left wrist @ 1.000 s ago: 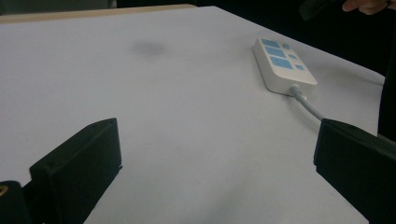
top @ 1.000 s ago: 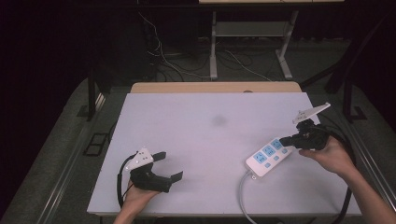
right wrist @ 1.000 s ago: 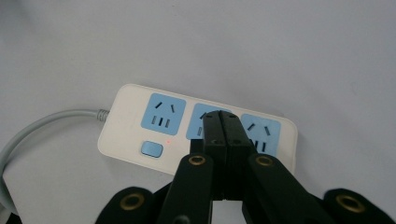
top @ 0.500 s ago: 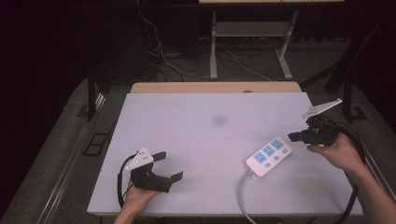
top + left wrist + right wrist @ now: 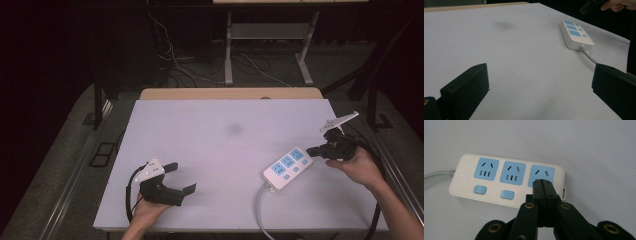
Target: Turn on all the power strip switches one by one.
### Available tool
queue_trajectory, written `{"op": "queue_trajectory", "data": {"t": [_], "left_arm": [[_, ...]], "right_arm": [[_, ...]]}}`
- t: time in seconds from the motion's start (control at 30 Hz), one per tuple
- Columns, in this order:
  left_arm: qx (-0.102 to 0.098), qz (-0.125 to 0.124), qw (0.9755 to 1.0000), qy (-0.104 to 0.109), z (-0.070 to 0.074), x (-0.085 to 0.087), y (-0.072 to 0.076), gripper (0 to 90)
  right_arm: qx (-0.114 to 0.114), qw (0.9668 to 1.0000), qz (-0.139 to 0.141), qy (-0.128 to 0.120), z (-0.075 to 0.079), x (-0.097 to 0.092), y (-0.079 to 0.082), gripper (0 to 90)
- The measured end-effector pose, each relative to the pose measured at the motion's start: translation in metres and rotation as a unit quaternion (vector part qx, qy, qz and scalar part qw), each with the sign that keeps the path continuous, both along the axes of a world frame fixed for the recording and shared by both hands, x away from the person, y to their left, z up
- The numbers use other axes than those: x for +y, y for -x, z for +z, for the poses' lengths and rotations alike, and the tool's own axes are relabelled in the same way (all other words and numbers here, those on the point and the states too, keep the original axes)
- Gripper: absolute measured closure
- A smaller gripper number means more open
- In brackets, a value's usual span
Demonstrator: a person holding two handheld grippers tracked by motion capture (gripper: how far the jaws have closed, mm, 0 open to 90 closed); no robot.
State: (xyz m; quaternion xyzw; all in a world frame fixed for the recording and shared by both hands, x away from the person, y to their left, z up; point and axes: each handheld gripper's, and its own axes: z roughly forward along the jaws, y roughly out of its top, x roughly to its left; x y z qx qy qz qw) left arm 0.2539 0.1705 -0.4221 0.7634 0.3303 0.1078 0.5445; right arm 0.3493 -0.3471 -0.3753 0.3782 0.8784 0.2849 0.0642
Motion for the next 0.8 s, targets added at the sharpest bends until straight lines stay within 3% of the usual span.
{"op": "queue_trajectory", "data": {"t": [0.8], "left_arm": [[-0.002, 0.002, 1.0000, 0.000, 0.000, 0.001, 0.001, 0.0]], "right_arm": [[0.019, 0.9998, 0.001, 0.010, -0.020, 0.006, -0.003, 90.0]]}}
